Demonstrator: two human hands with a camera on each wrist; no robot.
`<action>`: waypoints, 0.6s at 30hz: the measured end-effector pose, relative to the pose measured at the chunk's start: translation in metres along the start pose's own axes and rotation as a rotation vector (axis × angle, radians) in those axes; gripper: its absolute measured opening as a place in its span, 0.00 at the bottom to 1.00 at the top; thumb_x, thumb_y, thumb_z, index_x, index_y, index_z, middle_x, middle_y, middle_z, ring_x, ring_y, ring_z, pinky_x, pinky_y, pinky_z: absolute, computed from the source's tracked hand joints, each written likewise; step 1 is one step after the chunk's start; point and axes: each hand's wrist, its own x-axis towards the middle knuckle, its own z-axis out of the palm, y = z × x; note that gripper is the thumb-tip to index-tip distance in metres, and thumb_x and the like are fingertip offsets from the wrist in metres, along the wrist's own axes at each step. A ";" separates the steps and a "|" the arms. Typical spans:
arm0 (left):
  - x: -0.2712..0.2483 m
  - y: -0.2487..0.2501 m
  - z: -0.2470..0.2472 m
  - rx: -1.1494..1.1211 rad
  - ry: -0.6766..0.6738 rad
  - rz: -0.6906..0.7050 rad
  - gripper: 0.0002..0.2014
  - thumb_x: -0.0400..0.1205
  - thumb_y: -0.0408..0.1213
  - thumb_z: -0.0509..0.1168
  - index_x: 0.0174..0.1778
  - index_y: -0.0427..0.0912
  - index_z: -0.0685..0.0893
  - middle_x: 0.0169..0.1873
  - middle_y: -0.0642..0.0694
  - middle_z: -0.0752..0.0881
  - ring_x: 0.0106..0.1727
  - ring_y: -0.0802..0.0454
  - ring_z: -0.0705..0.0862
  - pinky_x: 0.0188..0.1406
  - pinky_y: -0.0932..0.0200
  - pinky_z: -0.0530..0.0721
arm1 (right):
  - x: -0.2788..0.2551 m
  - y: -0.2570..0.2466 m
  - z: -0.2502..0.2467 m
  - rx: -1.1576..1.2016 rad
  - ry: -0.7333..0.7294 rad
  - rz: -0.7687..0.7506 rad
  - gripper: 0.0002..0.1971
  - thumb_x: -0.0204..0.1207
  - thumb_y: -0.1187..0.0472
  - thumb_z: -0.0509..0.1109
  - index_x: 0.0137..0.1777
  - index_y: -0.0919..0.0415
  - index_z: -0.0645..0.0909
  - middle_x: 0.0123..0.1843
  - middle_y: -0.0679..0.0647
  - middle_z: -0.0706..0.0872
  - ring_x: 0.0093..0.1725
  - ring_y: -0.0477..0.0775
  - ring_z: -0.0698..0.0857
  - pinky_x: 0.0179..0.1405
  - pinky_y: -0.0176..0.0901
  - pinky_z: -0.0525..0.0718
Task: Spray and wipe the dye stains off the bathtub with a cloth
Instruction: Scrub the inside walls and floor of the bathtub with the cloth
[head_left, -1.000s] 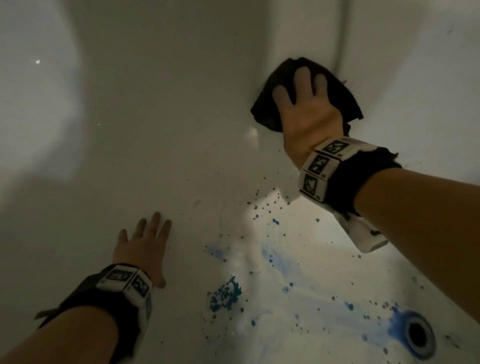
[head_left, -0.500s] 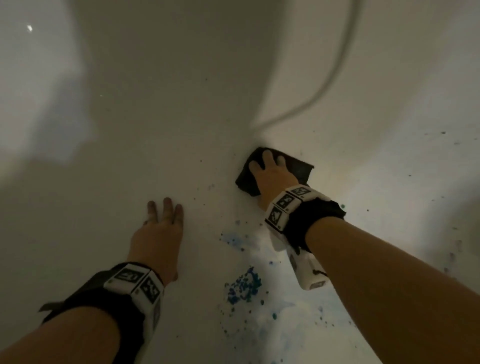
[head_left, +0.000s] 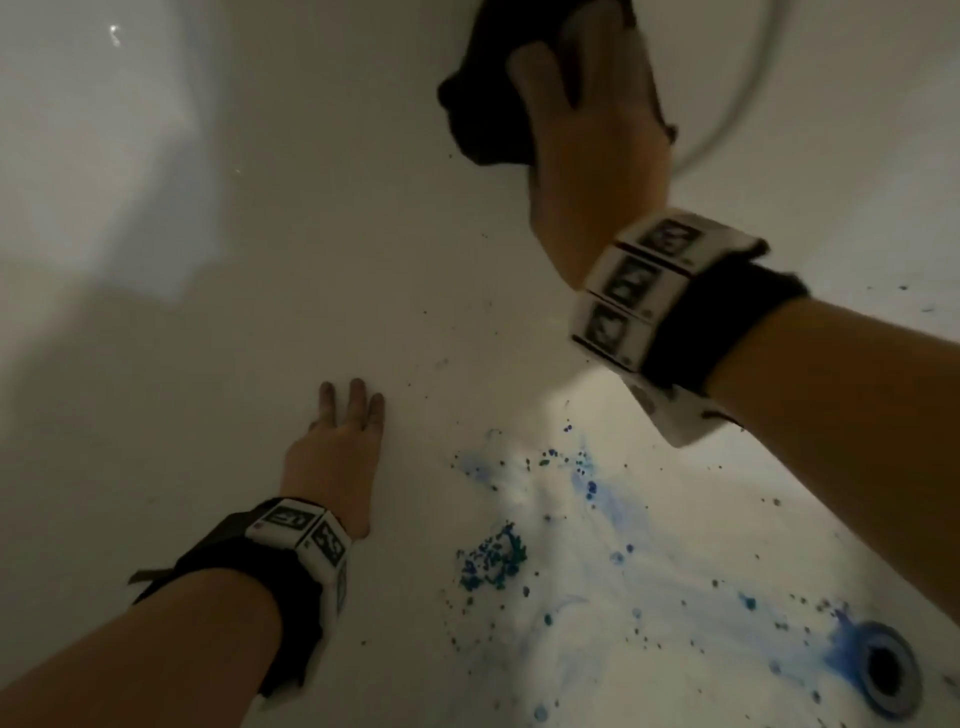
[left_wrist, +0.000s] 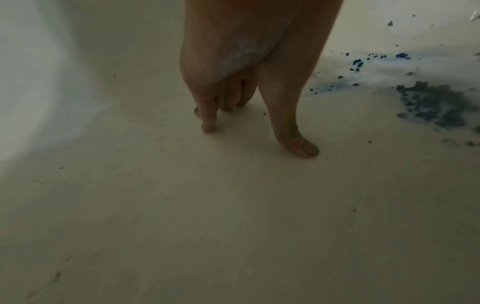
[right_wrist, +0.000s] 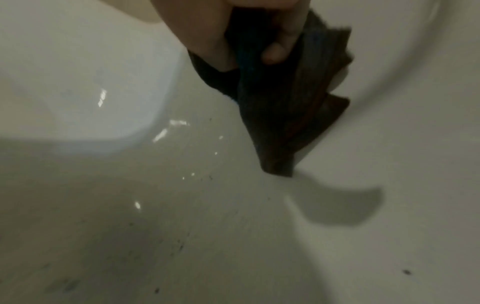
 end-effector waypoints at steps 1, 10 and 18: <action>0.001 0.001 0.000 0.002 0.002 -0.003 0.56 0.75 0.36 0.73 0.80 0.39 0.31 0.79 0.40 0.30 0.81 0.37 0.36 0.76 0.51 0.64 | 0.008 -0.004 0.003 -0.066 -0.155 0.003 0.31 0.74 0.69 0.67 0.77 0.56 0.65 0.79 0.67 0.61 0.76 0.72 0.63 0.54 0.58 0.81; 0.008 0.001 -0.001 0.001 0.037 -0.004 0.51 0.78 0.34 0.69 0.81 0.38 0.33 0.80 0.39 0.31 0.81 0.36 0.36 0.78 0.49 0.58 | -0.032 -0.021 0.092 0.057 -0.980 -0.088 0.31 0.81 0.63 0.60 0.81 0.49 0.53 0.83 0.57 0.44 0.80 0.71 0.46 0.76 0.61 0.62; 0.004 -0.001 0.003 0.012 0.042 0.004 0.52 0.77 0.33 0.70 0.81 0.39 0.33 0.80 0.39 0.31 0.81 0.36 0.36 0.78 0.51 0.59 | -0.106 -0.038 0.076 0.074 -1.254 -0.549 0.23 0.77 0.63 0.65 0.72 0.52 0.69 0.76 0.55 0.62 0.71 0.63 0.65 0.66 0.54 0.74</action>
